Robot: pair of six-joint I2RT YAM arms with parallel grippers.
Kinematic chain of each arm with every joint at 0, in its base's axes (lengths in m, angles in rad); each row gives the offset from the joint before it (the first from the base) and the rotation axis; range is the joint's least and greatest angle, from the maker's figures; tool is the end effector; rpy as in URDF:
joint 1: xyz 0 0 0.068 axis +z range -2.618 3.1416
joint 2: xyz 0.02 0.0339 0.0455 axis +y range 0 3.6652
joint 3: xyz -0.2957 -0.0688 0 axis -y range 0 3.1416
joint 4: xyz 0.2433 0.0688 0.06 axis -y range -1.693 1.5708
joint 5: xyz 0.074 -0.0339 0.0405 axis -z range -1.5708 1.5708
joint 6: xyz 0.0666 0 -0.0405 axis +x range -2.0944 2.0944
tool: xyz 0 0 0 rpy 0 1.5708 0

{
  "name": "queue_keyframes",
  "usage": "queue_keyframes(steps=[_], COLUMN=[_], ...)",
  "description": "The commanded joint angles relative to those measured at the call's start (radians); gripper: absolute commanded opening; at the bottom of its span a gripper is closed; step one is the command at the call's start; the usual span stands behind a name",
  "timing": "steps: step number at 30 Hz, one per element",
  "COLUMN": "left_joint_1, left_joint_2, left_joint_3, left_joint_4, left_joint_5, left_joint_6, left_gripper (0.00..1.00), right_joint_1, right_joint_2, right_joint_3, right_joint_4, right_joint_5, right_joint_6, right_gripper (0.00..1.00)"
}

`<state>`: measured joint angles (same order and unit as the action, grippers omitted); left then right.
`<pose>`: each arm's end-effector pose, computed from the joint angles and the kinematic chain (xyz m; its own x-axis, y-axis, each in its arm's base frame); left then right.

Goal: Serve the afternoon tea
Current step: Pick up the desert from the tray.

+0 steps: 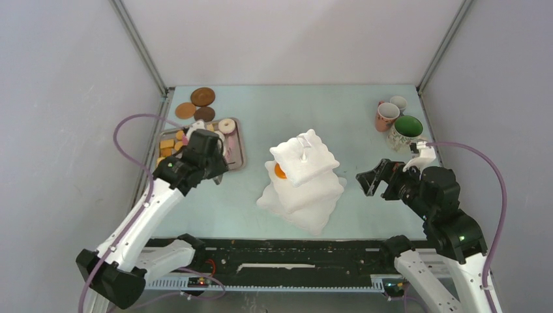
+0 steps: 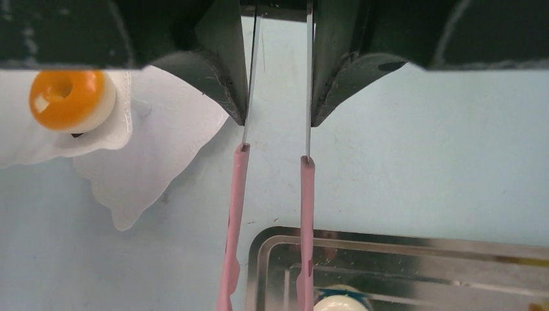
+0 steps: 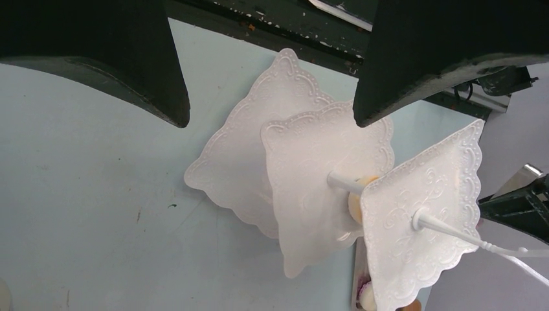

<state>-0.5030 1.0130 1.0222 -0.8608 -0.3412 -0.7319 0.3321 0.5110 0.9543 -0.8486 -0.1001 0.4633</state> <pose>0.1827 -0.0751 0.3237 -0.6649 -0.3530 -0.6583 -0.2462 0.9356 -0.2530 0.0782 0.0340 0.3614 -0.5172 0.2920 -0.8045 -0.2013 0.8721 0.4459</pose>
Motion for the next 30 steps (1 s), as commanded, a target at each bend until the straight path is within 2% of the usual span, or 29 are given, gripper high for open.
queue_keyframes(steps=[1, 6, 11, 21, 30], left_joint_1=[0.119, 0.26, 0.339, 0.391, 0.415], left_joint_2=[0.001, 0.063, 0.172, 0.348, 0.455], left_joint_3=[0.081, 0.13, 0.228, 0.358, 0.442], left_joint_4=[-0.121, -0.145, -0.183, -0.192, -0.207], left_joint_5=[0.203, 0.303, 0.251, 0.219, 0.219], left_joint_6=[0.059, 0.112, 0.212, 0.331, 0.373], left_gripper=[0.39, 0.39, 0.38, 0.36, 0.41], right_joint_1=[0.003, 0.002, 0.002, -0.004, -0.018], right_joint_2=[-0.002, 0.001, 0.018, 0.029, 0.038], right_joint_3=[0.017, 0.017, 0.017, 0.017, 0.017], right_joint_4=[0.067, 0.087, 0.091, 0.1, 0.096], right_joint_5=[0.036, 0.05, 0.058, 0.088, 0.087], right_joint_6=[-0.005, -0.009, -0.015, -0.02, -0.034], right_gripper=[1.0, 1.0, 1.0, 1.0, 1.0])
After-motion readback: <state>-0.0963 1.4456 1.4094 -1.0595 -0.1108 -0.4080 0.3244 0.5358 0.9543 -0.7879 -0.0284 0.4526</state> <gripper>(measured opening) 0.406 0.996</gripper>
